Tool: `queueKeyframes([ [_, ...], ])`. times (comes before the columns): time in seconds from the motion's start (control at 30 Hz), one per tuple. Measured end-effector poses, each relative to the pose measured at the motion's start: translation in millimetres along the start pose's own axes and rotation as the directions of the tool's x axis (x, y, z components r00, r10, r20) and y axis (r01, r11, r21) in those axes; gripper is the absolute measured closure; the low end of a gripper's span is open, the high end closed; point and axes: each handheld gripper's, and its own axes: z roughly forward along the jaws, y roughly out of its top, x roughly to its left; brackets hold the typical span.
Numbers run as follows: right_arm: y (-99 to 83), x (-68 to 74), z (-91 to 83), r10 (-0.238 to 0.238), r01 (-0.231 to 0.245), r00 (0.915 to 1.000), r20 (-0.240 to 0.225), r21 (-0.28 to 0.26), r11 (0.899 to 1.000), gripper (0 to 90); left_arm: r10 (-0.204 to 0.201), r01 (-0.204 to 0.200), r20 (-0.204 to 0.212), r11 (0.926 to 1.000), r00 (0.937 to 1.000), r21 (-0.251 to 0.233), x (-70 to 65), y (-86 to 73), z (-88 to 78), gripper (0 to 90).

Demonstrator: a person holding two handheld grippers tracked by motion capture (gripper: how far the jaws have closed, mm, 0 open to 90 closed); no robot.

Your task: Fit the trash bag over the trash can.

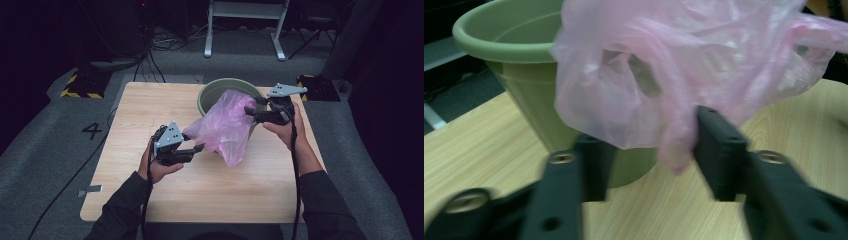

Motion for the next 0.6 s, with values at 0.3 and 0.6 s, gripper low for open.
queueKeyframes([
  [0.3,-8.0,10.0,-40.2,-0.037,0.037,0.9993,0.006,-0.074,0.997,32.3,0.02,-0.02,0.002,0.9998,0.9998,0.005,-1.5,1.7,-2.3,66.3],
  [0.6,-21.7,52.4,-66.6,-0.163,0.148,0.9792,-0.121,-0.121,0.982,28.9,0.007,-0.007,-0.019,1.0,0.9998,-0.003,-2.3,5.7,-0.4,61.9],
])
